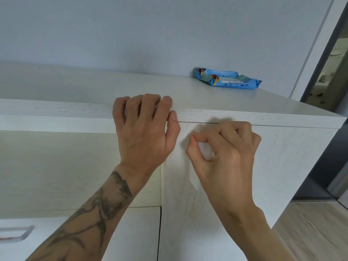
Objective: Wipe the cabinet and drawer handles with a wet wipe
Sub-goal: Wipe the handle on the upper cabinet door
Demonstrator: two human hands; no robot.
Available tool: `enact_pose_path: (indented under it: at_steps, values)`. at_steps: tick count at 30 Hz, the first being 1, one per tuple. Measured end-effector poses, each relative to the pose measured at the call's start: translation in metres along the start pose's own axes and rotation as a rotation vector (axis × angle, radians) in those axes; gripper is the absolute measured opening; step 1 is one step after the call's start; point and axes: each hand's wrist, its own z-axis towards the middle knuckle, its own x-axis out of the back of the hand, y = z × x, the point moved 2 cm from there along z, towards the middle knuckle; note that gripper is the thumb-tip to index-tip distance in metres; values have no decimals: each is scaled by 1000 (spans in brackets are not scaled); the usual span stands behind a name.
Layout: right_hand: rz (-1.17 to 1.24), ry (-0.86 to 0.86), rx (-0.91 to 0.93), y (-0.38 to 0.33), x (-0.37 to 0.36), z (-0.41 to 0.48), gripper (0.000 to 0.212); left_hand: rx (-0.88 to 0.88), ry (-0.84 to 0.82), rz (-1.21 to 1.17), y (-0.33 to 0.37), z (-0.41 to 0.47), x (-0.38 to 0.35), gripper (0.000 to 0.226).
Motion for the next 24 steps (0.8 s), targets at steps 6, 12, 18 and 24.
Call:
enact_pose_path:
  at_steps: [6,12,18,24]
  values:
    - [-8,22,2,3,2,-3,11,0,7,0,1,0,0,34]
    - [-21,-18,89,3,4,0,8,-2,16,2,-1,0,-1,36]
    - [59,20,6,33,37,-3,5,4,23,-10,0,0,-2,38]
    - [180,-13,3,18,21,0,8,1,26,-8,0,-1,-2,37]
